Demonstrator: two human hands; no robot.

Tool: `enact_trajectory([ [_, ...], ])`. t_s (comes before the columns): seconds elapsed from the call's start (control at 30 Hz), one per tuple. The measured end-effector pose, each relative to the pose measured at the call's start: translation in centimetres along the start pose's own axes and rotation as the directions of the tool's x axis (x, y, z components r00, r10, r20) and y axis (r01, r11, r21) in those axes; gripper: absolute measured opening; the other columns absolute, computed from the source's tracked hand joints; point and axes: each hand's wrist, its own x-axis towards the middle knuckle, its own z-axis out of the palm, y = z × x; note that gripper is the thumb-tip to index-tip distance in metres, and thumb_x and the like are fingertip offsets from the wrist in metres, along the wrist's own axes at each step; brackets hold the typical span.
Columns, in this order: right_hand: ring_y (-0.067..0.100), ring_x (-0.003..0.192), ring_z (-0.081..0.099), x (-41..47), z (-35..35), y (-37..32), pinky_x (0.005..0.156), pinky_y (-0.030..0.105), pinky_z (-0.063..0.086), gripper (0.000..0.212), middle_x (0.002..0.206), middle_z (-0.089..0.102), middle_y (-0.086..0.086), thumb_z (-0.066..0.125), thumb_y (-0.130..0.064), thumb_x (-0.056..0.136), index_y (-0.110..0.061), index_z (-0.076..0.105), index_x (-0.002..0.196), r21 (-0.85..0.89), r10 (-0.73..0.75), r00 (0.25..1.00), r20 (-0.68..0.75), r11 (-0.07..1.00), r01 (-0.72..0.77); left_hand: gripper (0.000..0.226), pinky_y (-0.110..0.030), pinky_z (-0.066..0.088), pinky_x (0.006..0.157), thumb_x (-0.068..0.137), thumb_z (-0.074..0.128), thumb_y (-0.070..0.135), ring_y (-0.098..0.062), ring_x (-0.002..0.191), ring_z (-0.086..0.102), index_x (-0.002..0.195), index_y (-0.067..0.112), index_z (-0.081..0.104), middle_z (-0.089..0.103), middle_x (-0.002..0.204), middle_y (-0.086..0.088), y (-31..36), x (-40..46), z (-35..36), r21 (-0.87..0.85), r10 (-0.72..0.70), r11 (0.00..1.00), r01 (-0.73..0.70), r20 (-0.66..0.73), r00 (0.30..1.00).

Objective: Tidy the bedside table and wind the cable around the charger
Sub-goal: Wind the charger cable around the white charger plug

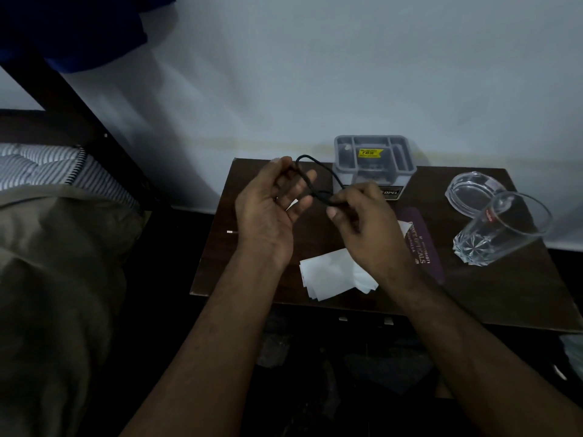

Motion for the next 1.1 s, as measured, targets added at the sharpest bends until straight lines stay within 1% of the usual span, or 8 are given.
enact_trajectory([
  [0.17, -0.003, 0.095, 0.059, 0.3, -0.1, -1.1, 0.086, 0.009, 0.046, 0.023, 0.107, 0.058, 0.000, 0.062, 0.003, 0.090, -0.011, 0.070, 0.106, 0.057, -0.090, 0.986, -0.143, 0.993, 0.099, 0.006, -0.017, 0.038, 0.041, 0.093, 0.068, 0.015, -0.009, 0.063, 0.071, 0.088, 0.018, 0.066, 0.071, 0.073, 0.002, 0.0, -0.5, 0.0, 0.031, 0.113, 0.993, -0.112, -0.006, 0.994],
  [0.27, 0.013, 0.110, 0.065, -0.3, -0.3, -2.9, 0.098, 0.028, 0.053, 0.039, 0.114, 0.063, 0.010, 0.050, 0.016, 0.081, -0.005, 0.063, 0.111, 0.245, -0.056, 0.983, -0.176, 0.964, 0.099, 0.008, -0.016, 0.034, 0.039, 0.092, 0.066, 0.005, -0.005, 0.051, 0.061, 0.098, 0.010, 0.066, 0.066, 0.073, -0.001, 0.2, -1.4, -0.7, 0.038, 0.161, 0.986, -0.159, -0.044, 0.986],
  [0.43, 0.033, 0.120, 0.065, -3.0, -0.9, -5.9, 0.107, 0.046, 0.050, 0.031, 0.126, 0.064, 0.021, 0.050, -0.004, 0.090, -0.005, 0.059, 0.120, 0.813, 0.239, 0.970, -0.046, 0.574, -0.103, 0.018, -0.022, 0.052, 0.054, 0.087, 0.071, -0.002, -0.009, 0.056, 0.061, 0.104, 0.006, 0.068, 0.065, 0.077, -0.004, 0.5, -4.3, -2.2, 0.057, 0.250, 0.967, -0.247, -0.058, 0.967],
  [0.53, 0.030, 0.114, 0.070, -5.3, -1.4, -7.7, 0.103, 0.044, 0.052, 0.022, 0.115, 0.068, 0.011, 0.060, -0.013, 0.099, -0.010, 0.059, 0.120, 0.826, 0.273, 0.961, -0.040, 0.550, -0.122, 0.023, -0.024, 0.054, 0.068, 0.085, 0.074, -0.002, -0.012, 0.064, 0.063, 0.106, 0.005, 0.069, 0.070, 0.080, -0.001, 0.4, -7.0, -2.7, 0.082, 0.320, 0.945, -0.317, -0.030, 0.947],
  [0.7, 0.027, 0.107, 0.072, -9.2, -1.7, -11.0, 0.085, 0.025, 0.055, 0.032, 0.108, 0.064, 0.007, 0.050, 0.007, 0.100, -0.009, 0.051, 0.127, 0.813, 0.226, 0.969, -0.103, 0.580, -0.049, 0.023, -0.027, 0.056, 0.074, 0.086, 0.073, -0.003, -0.015, 0.071, 0.067, 0.108, 0.003, 0.068, 0.071, 0.101, -0.016, -0.1, -12.4, -3.2, 0.141, 0.367, 0.921, -0.363, -0.004, 0.930],
  [0.83, 0.024, 0.100, 0.075, -12.8, -2.4, -12.8, 0.078, 0.025, 0.058, 0.031, 0.117, 0.065, 0.013, 0.044, -0.001, 0.105, -0.010, 0.048, 0.134, 0.954, 0.318, 0.948, -0.005, 0.287, -0.091, 0.021, -0.037, 0.053, 0.082, 0.090, 0.069, -0.001, -0.026, 0.086, 0.069, 0.111, 0.000, 0.067, 0.070, 0.106, -0.023, -0.3, -15.9, -4.7, 0.127, 0.354, 0.929, -0.347, -0.037, 0.934],
  [0.93, 0.019, 0.076, 0.075, -15.0, -2.9, -13.5, 0.065, 0.024, 0.057, 0.027, 0.104, 0.072, 0.009, 0.046, -0.003, 0.104, -0.016, 0.054, 0.128, 0.973, 0.415, 0.902, 0.116, 0.134, -0.187, 0.016, -0.033, 0.052, 0.075, 0.092, 0.065, -0.001, -0.031, 0.090, 0.065, 0.107, 0.003, 0.068, 0.070, 0.105, -0.021, 0.0, -17.4, -5.7, 0.082, 0.323, 0.945, -0.318, -0.062, 0.944],
  [1.1, 0.011, 0.060, 0.051, -16.2, -2.7, -13.4, 0.060, 0.022, 0.043, 0.020, 0.091, 0.071, 0.004, 0.049, -0.014, 0.105, -0.015, 0.064, 0.117, 0.932, 0.430, 0.878, 0.210, 0.184, -0.313, 0.014, -0.023, 0.059, 0.061, 0.097, 0.057, -0.004, -0.011, 0.075, 0.072, 0.100, 0.007, 0.066, 0.074, 0.088, -0.005, 0.3, -18.3, -6.6, -0.014, 0.250, 0.968, -0.250, -0.010, 0.968],
])
